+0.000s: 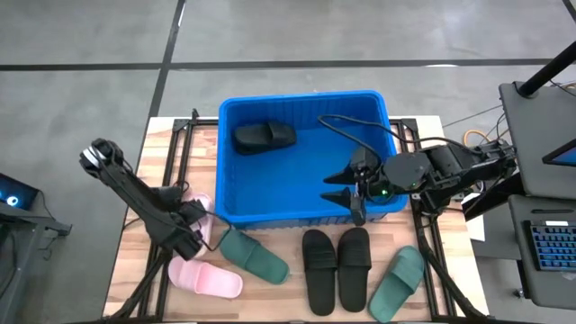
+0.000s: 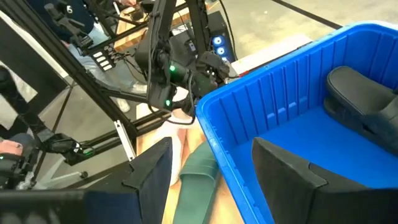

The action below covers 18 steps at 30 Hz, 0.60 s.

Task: Pick and place slides into bin
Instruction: Put the pink slide into the blue container

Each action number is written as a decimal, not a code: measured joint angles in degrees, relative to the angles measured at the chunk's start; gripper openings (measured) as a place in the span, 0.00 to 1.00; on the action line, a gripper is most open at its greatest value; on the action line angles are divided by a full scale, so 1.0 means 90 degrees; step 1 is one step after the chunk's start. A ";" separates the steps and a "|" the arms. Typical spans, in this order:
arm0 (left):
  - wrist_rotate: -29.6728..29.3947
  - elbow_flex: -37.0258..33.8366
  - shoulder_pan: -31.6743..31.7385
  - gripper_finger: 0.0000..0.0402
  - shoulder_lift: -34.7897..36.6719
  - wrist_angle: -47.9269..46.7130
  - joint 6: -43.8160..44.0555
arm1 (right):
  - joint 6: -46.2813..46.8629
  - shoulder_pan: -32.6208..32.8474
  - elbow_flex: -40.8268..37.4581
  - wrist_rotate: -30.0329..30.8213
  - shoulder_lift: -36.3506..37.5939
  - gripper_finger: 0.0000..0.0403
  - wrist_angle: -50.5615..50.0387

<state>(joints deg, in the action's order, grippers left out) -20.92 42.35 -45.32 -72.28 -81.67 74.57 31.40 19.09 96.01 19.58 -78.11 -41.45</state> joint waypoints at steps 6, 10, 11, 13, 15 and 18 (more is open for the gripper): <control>0.0143 0.0000 0.0000 0.00 0.0772 0.0105 -0.0606 | -0.0067 0.0000 0.0000 0.0000 0.0024 0.52 0.0000; 0.0326 0.0099 0.0000 0.00 0.1272 0.0138 -0.1171 | -0.0066 0.0000 0.0000 -0.0003 0.0056 0.52 0.0000; 0.0339 0.0139 0.0000 0.00 0.1380 0.0145 -0.1252 | -0.0066 0.0000 0.0000 -0.0003 0.0063 0.52 0.0002; 0.0455 0.0206 0.0000 0.00 0.1551 0.0131 -0.1541 | -0.0061 0.0000 0.0000 -0.0003 0.0079 0.52 0.0002; 0.0634 0.0287 0.0000 0.00 0.1675 0.0130 -0.1971 | -0.0069 0.0000 0.0000 -0.0002 0.0090 0.52 0.0006; 0.0869 0.0413 -0.0002 0.00 0.1811 0.0131 -0.3004 | -0.0216 0.0000 0.0000 -0.0003 0.0103 0.52 0.0012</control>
<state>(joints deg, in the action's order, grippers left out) -13.10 46.07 -45.34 -55.98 -80.49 47.54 29.46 19.09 96.01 19.55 -77.18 -41.34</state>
